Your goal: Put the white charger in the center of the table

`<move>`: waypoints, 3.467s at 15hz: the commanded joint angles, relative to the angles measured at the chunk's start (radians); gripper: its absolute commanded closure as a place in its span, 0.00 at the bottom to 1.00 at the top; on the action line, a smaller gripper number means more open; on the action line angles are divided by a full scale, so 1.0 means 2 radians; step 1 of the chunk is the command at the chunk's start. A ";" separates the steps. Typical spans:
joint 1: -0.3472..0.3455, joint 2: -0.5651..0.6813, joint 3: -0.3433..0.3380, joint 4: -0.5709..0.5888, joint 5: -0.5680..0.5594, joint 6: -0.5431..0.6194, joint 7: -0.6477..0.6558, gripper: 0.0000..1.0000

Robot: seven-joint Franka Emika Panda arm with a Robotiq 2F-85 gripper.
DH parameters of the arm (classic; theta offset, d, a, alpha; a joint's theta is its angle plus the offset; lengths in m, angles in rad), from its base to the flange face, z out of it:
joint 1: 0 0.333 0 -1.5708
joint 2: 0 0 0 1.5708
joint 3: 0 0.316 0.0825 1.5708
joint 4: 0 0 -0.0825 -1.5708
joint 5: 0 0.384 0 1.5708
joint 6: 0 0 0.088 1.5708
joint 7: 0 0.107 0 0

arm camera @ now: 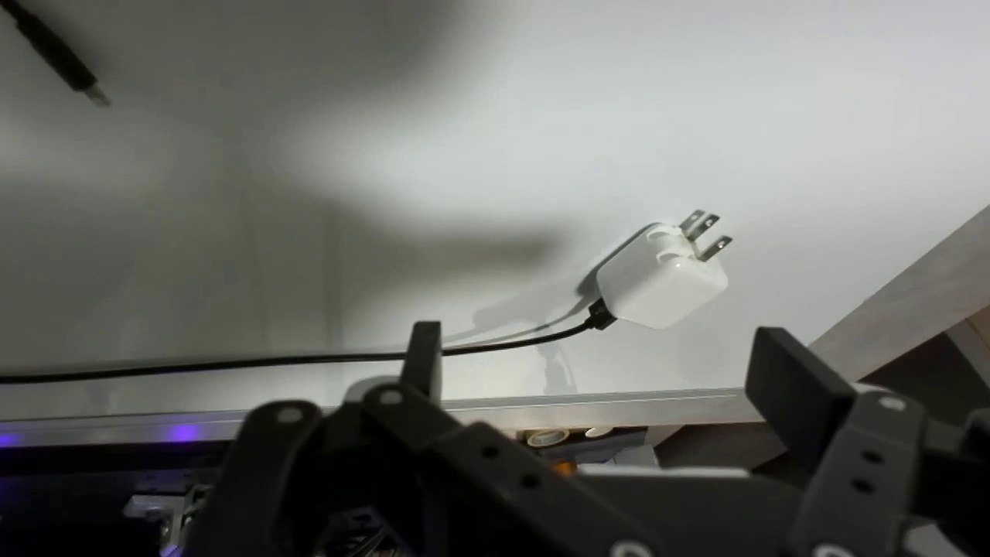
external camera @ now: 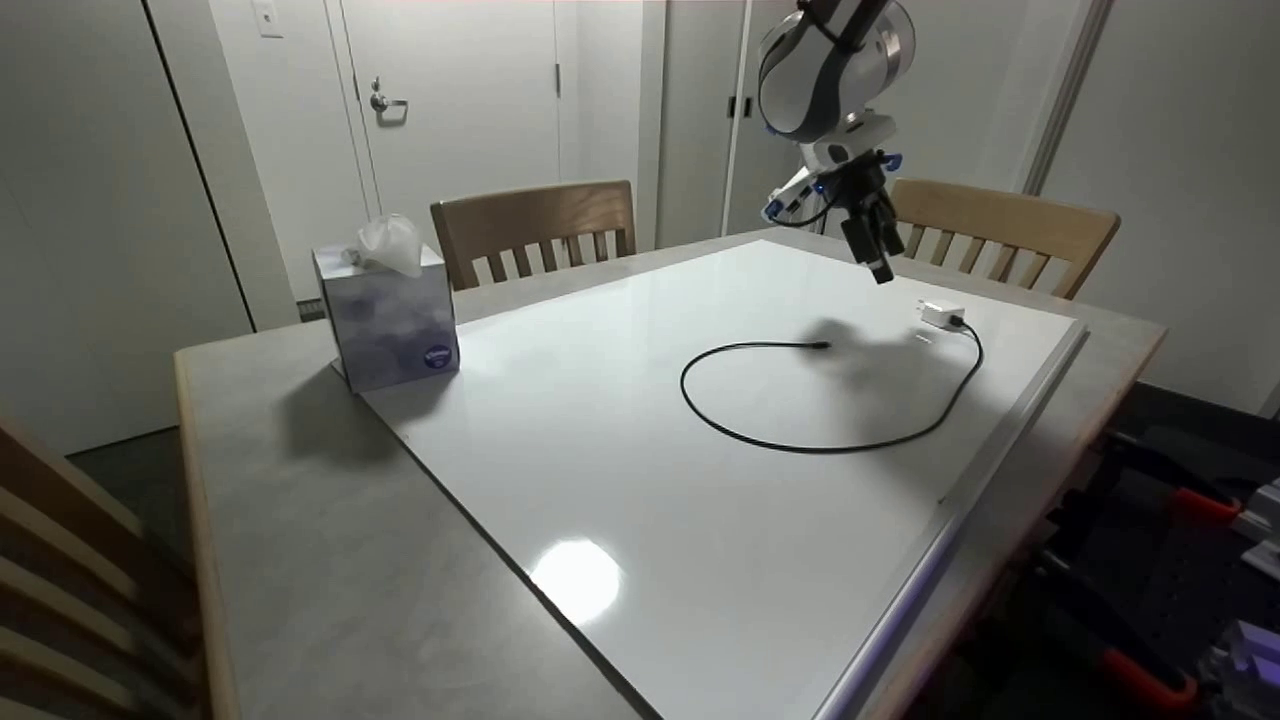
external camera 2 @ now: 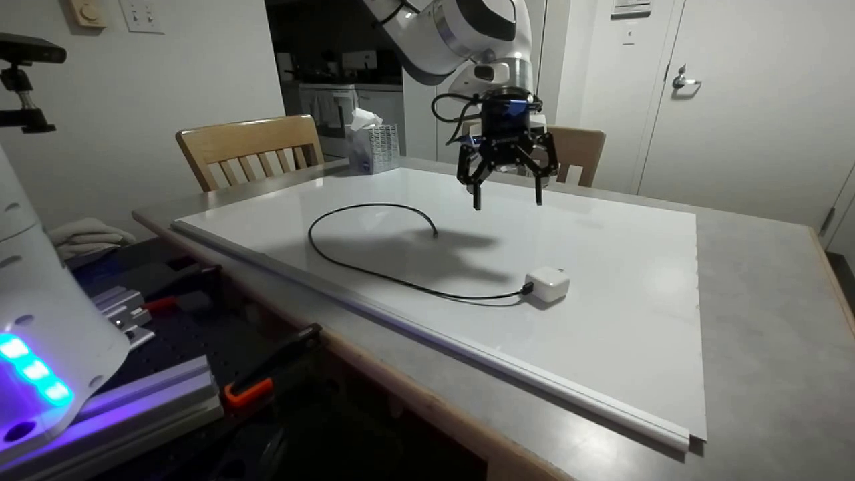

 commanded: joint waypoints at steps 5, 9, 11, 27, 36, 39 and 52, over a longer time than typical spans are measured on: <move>0.011 -0.005 -0.054 -0.054 0.052 0.016 0.001 0.00; 0.079 0.043 -0.156 -0.086 0.153 0.044 0.001 0.00; 0.059 0.031 -0.137 -0.070 0.131 0.022 0.001 0.00; 0.055 0.018 -0.151 -0.147 0.160 0.145 0.002 0.00; 0.022 -0.006 -0.121 -0.183 0.115 0.254 0.002 0.00; -0.009 -0.036 -0.102 -0.193 0.119 0.259 0.001 0.00; -0.177 -0.116 0.050 -0.215 0.125 0.328 -0.009 0.00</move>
